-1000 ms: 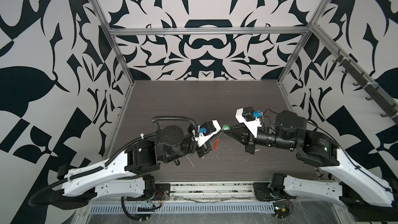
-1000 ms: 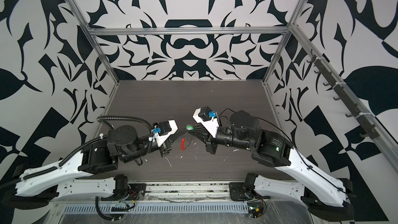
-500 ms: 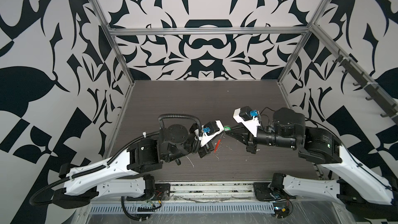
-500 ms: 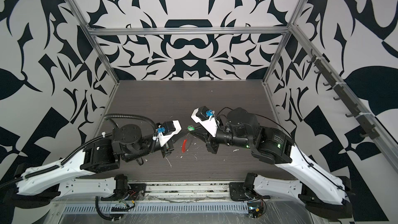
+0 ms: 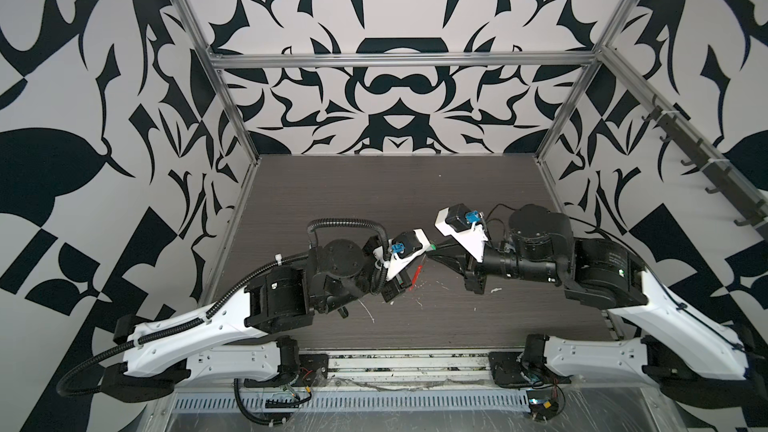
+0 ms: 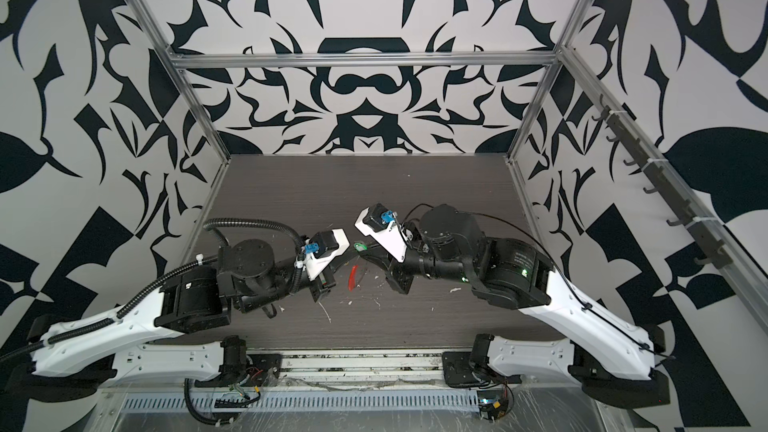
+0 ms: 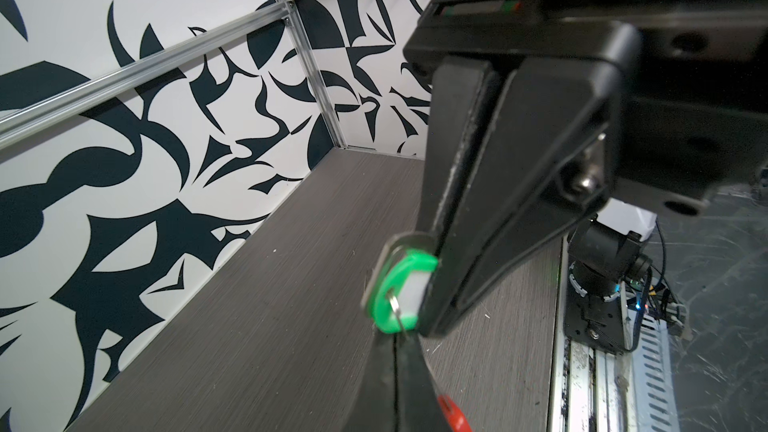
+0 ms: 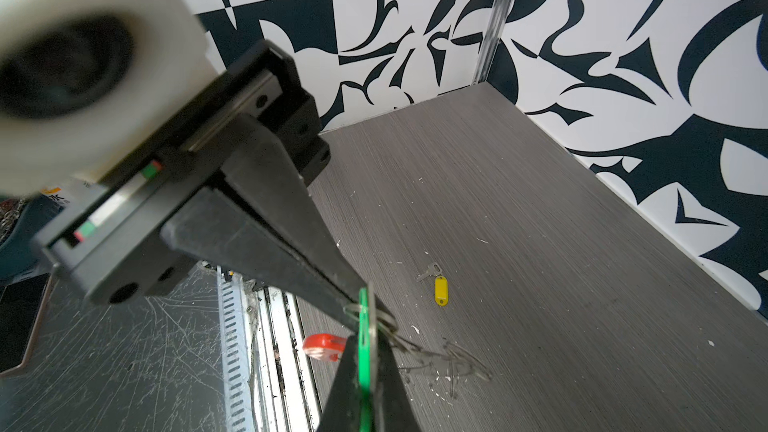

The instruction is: Remove the keys from the keyring

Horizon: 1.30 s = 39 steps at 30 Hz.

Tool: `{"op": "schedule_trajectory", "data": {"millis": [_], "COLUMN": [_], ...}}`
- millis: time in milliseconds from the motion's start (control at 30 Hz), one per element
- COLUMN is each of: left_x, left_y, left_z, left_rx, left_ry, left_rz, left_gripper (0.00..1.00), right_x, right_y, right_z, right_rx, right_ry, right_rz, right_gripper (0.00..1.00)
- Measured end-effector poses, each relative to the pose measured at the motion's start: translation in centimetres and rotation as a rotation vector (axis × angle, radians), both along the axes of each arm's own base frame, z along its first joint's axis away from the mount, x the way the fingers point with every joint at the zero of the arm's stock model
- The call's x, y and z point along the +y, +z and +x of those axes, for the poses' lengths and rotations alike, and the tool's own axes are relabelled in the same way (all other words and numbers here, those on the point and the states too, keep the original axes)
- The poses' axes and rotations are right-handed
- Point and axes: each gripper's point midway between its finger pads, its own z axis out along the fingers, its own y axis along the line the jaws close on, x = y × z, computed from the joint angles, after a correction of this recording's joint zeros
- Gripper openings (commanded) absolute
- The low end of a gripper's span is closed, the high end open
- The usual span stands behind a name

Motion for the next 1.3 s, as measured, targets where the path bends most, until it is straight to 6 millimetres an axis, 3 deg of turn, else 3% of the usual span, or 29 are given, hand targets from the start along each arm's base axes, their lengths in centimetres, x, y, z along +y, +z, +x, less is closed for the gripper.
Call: {"op": "schedule_trajectory", "data": {"millis": [100,467,933,1300], "left_x": [0.4,0.8,1.5,2.7], "left_y": [0.3,1.0,1.8,3.0], "left_z": [-0.4,-1.8,-3.2,-3.7], "left_rx": [-0.013,-0.072,-0.163,-0.188], "left_ry": [-0.016,-0.095,-0.171,-0.179], "left_rz": [-0.035,-0.143,-0.249,-0.311], "left_gripper": [0.0,0.0,0.0,0.0], "right_x": [0.5,1.6,1.2,-0.1], "right_y": [0.5,2.4,2.1,2.1], "right_z": [-0.6,-3.2,-7.6,-7.9], "right_rx": [0.004,0.026,0.085,0.054], "right_ry": [0.035,0.176,0.376,0.358], "right_rz": [0.027,0.117,0.158,0.199], "right_gripper": [0.21,0.41,0.46,0.45]}}
